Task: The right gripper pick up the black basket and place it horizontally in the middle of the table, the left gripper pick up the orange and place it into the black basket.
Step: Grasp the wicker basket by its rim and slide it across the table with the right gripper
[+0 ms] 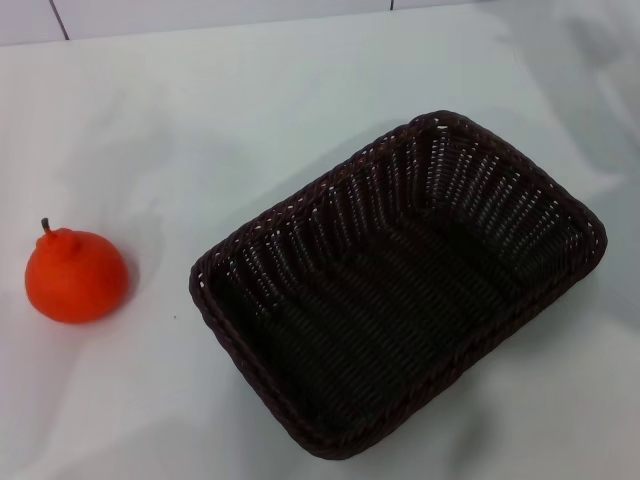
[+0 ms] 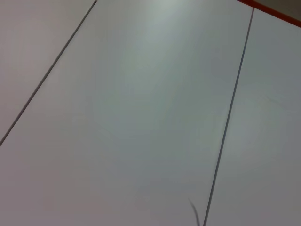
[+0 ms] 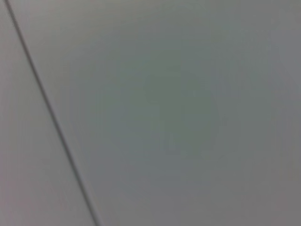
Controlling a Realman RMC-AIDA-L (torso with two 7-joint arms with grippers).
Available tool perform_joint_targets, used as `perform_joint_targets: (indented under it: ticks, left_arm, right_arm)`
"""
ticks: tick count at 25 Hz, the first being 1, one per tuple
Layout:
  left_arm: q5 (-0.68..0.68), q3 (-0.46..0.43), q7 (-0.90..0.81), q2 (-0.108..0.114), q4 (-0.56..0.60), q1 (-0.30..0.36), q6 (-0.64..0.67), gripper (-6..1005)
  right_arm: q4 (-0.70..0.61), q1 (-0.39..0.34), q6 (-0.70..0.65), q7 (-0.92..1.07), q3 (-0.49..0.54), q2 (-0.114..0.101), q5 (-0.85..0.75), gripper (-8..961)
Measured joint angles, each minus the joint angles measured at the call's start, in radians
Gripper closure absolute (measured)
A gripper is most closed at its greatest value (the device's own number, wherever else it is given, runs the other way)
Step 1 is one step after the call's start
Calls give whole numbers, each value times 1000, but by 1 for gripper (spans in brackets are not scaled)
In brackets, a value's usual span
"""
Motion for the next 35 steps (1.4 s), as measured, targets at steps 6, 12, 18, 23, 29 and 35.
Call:
perform_joint_targets:
  ticks: [6, 12, 18, 23, 29, 35]
  left_arm:
    - [0, 0, 0, 0, 0, -1, 0, 644]
    - [0, 0, 0, 1, -1, -9, 6, 646]
    - [0, 0, 0, 2, -6, -15, 12, 646]
    - [-1, 0, 0, 3, -7, -17, 12, 647]
    - [-5, 0, 0, 3, -6, -17, 12, 647]
    - [-5, 0, 0, 3, -5, -19, 12, 647]
  right_arm:
    - [-142, -17, 33, 347, -149, -53, -245, 147]
    - [-351, 14, 291, 875, -171, -157, -735, 147]
    - [-537, 94, 558, 1174, -169, -205, -1135, 146]
    - [-619, 158, 740, 1236, -166, -205, -1356, 146]
    - [-624, 194, 790, 1232, -187, -191, -1517, 147]
    - [-592, 196, 755, 1231, -259, -175, -1538, 147]
